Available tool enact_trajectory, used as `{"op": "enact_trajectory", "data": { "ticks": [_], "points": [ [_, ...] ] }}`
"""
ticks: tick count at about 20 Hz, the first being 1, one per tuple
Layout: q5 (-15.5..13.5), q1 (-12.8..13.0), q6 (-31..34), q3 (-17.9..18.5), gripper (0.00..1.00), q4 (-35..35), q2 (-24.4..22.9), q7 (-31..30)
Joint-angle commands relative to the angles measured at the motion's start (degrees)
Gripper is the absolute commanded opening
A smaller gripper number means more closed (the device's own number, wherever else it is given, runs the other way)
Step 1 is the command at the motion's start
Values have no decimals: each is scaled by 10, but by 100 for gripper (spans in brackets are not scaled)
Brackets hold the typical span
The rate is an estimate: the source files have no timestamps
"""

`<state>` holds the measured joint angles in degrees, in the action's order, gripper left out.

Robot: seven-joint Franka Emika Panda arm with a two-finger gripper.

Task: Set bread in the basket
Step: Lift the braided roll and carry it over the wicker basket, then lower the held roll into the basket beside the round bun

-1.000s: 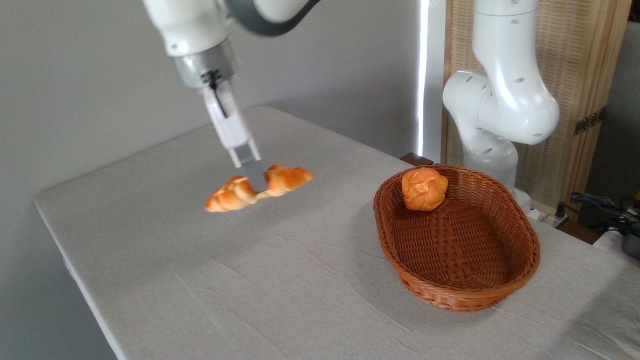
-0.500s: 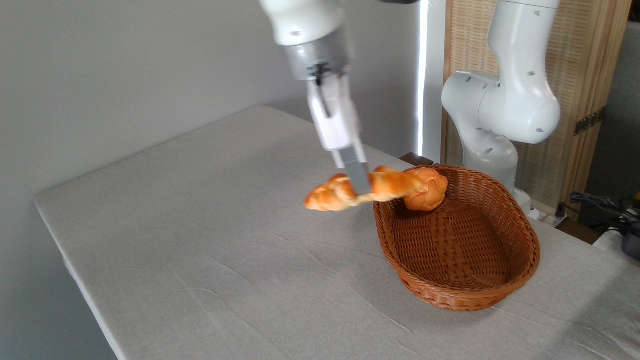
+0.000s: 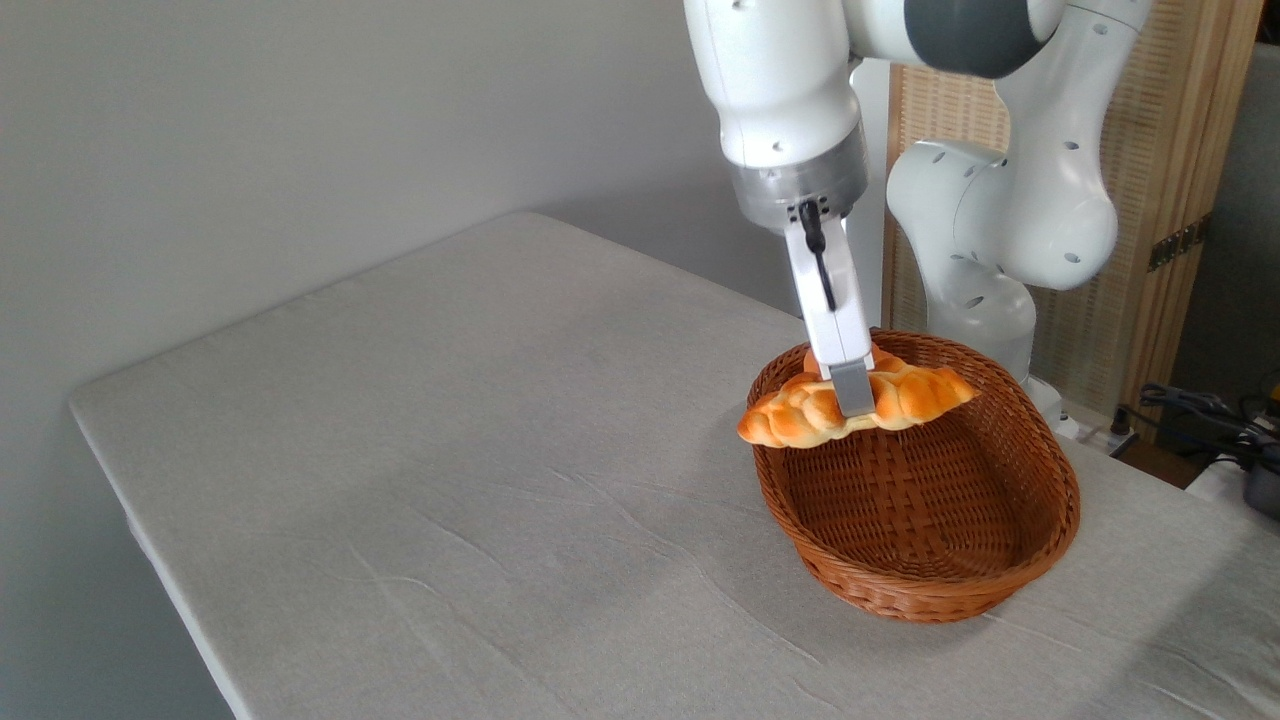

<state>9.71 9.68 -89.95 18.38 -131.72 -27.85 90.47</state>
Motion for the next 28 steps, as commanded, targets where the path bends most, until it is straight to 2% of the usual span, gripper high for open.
{"op": "enact_trajectory", "data": {
  "ticks": [1,5,7,9,12,14,15,16,17,19,24,26,28],
  "points": [
    [11,11,-4,9,24,-14,5,8],
    [47,19,-10,10,23,-27,19,8],
    [65,19,-9,23,23,-35,20,8],
    [66,20,-9,48,24,-35,19,8],
    [66,22,-9,52,25,-40,20,8],
    [65,24,-9,53,39,-42,20,7],
    [65,27,-9,53,52,-42,20,7],
    [65,28,-11,53,73,-42,20,4],
    [65,28,-11,53,79,-41,21,3],
    [65,28,-11,53,80,-41,23,5],
    [66,28,-15,54,91,-39,25,5],
    [66,28,-15,54,99,-38,25,5],
    [66,28,-15,54,100,-38,25,5]
  ]
}}
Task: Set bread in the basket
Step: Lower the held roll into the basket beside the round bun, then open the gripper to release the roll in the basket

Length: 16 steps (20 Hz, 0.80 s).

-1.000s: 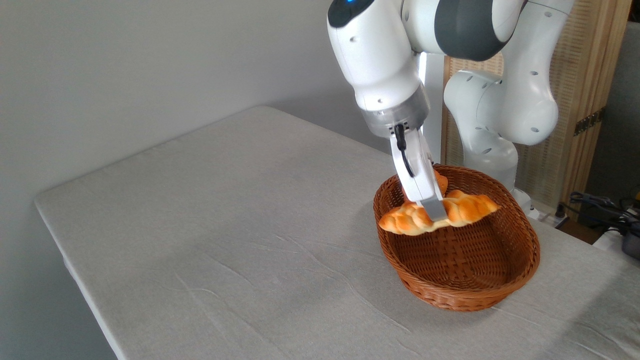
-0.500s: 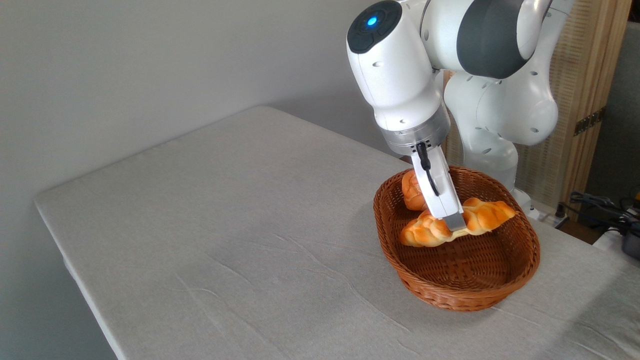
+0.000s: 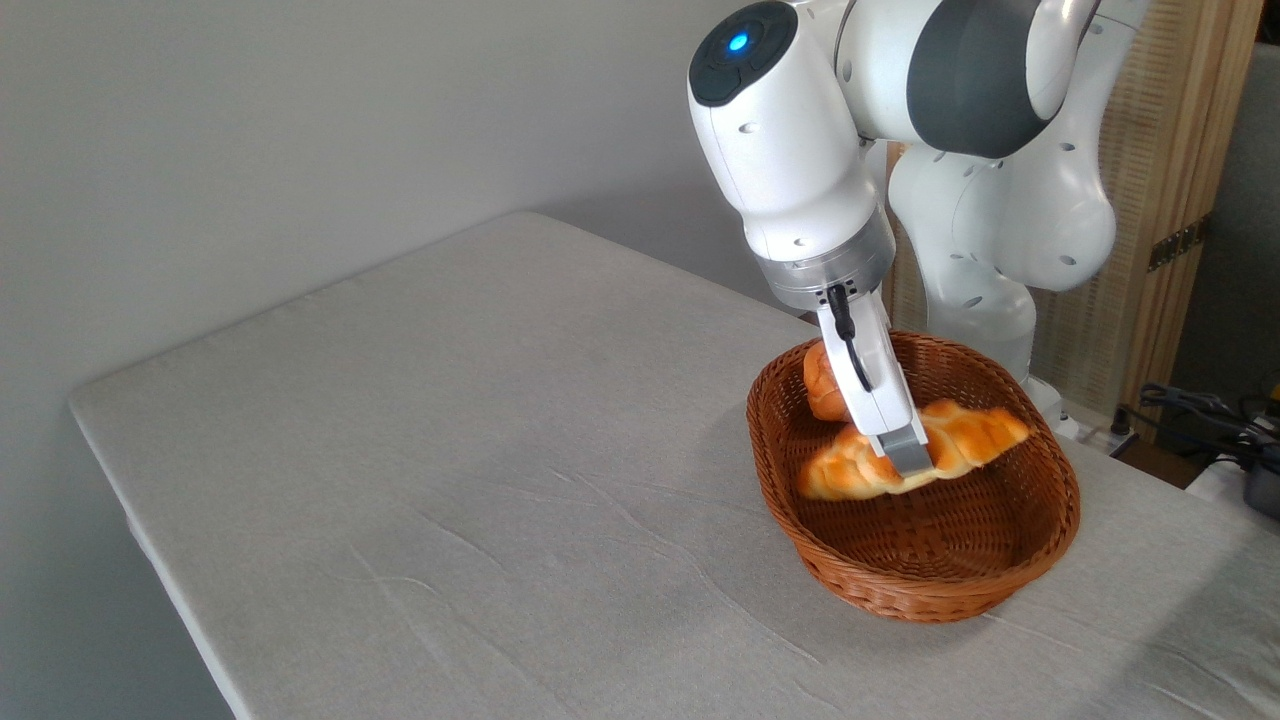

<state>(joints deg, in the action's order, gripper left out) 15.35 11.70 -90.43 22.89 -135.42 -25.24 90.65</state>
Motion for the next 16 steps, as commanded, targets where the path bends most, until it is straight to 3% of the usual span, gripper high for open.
{"op": "enact_trajectory", "data": {
  "ticks": [1,7,12,16],
  "points": [
    [9,8,-10,8,100,0,-2,3],
    [-2,10,-4,8,100,40,-2,1],
    [-102,10,7,-8,100,149,21,-31],
    [-145,10,22,-63,100,251,74,-163]
  ]
}}
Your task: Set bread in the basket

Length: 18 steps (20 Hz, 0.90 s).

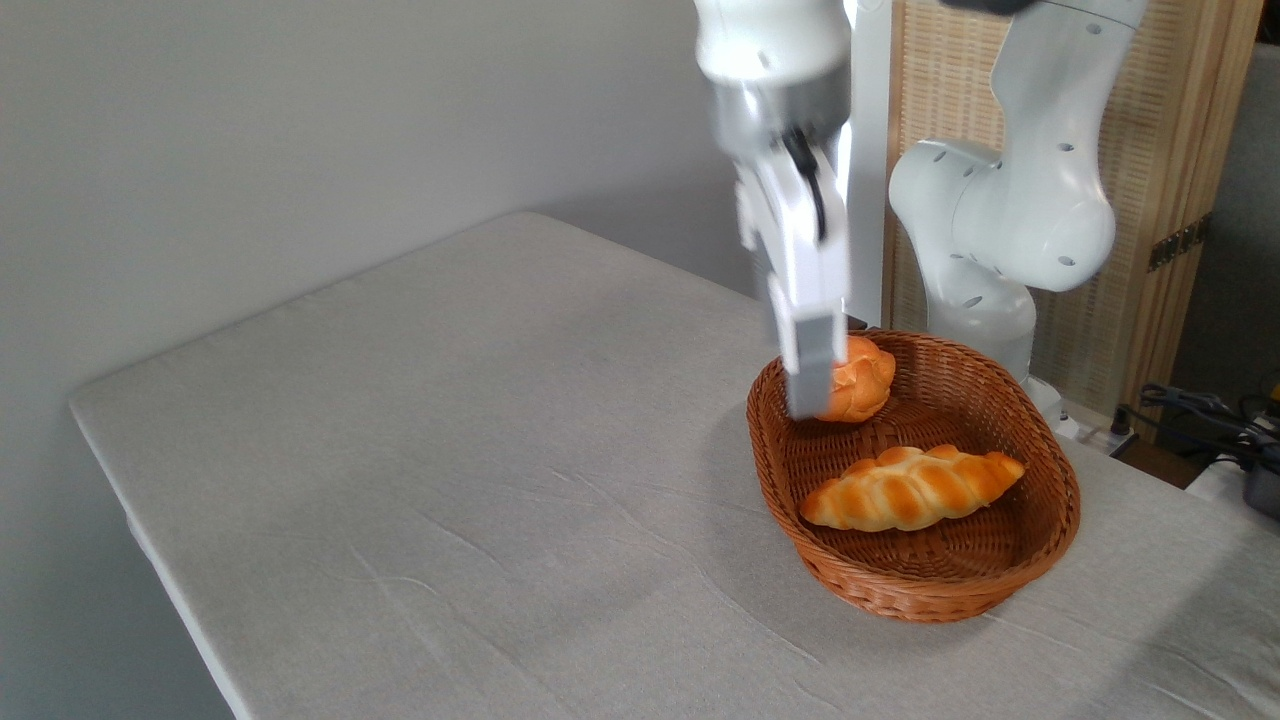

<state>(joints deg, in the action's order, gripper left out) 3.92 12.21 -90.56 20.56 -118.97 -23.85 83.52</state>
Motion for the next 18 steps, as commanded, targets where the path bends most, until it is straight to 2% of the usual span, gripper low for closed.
{"op": "enact_trajectory", "data": {
  "ticks": [1,3,4,6,11,14,16,18],
  "points": [
    [-35,4,23,-65,100,103,73,-139],
    [-40,-3,22,-105,100,145,99,-247],
    [-56,-11,21,-118,100,165,113,-299],
    [-94,-38,15,-144,100,189,133,-356],
    [-96,-39,15,-163,100,248,182,-426],
    [-95,-39,18,-164,100,281,210,-430],
    [-96,-54,28,-175,100,318,239,-430],
    [-95,-71,36,-193,100,326,245,-429]
  ]
}}
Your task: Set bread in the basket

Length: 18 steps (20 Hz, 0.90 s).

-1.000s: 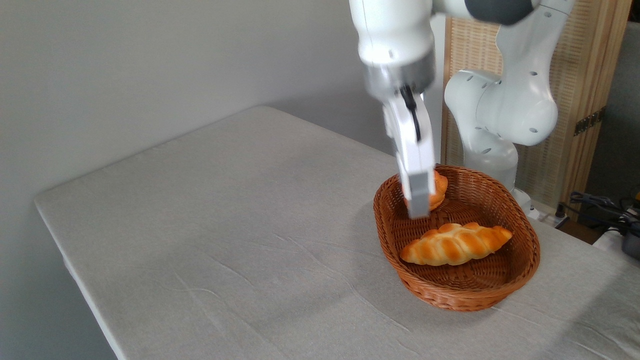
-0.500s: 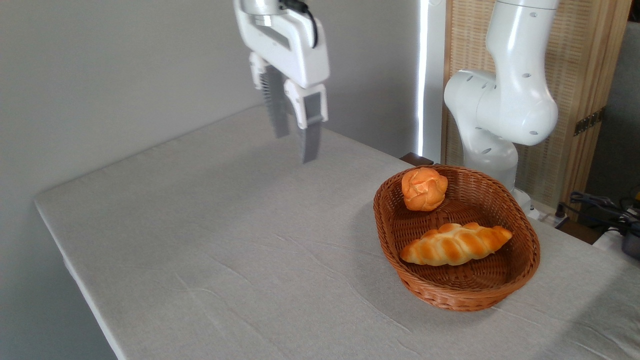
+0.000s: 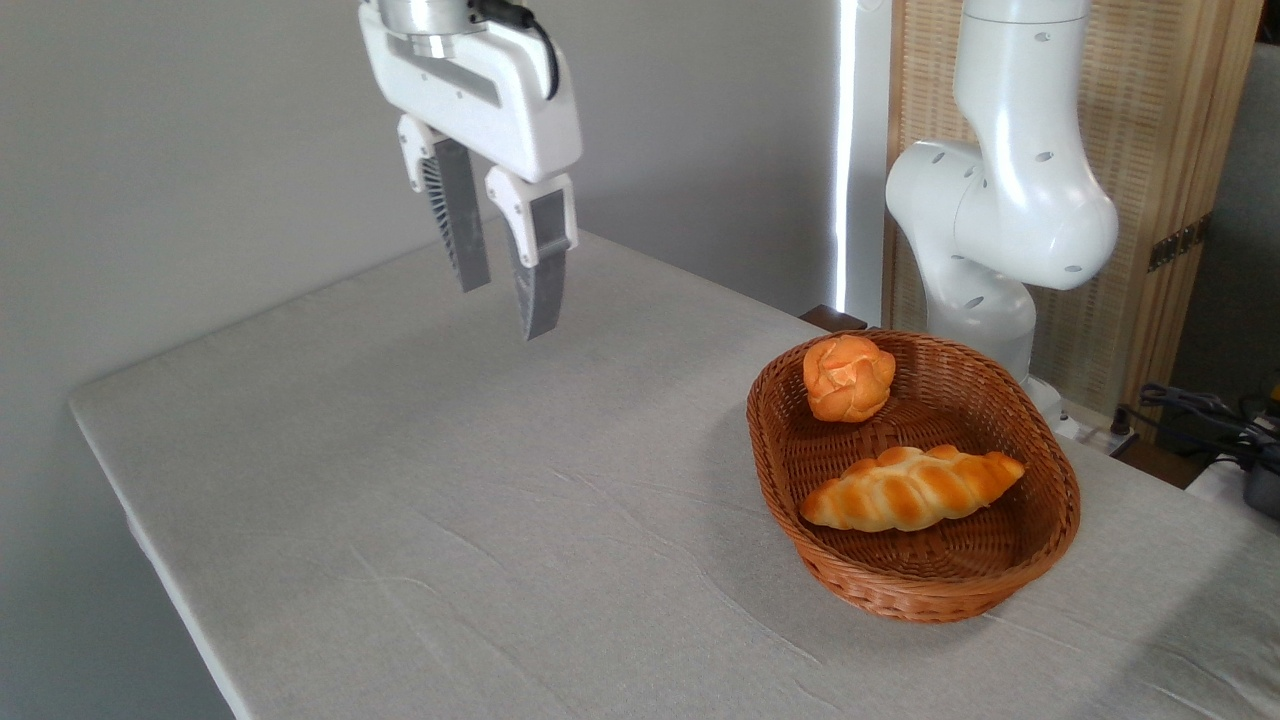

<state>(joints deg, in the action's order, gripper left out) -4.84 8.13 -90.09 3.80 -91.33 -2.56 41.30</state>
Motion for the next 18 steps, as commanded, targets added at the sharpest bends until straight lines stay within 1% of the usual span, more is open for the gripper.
{"op": "enact_trajectory", "data": {
  "ticks": [1,2,4,5,10,12,13,18],
  "points": [
    [-8,-37,32,-30,100,48,32,-7],
    [-8,-40,33,-35,100,48,32,-8],
    [-6,-57,33,-59,100,47,33,-8],
    [-4,-59,32,-62,100,46,33,-7],
    [-3,-59,33,-56,100,34,31,-4],
    [27,-59,33,-57,100,33,30,-8],
    [33,-59,33,-58,100,32,31,-12],
    [34,-59,35,-57,100,31,31,-17]
  ]
}}
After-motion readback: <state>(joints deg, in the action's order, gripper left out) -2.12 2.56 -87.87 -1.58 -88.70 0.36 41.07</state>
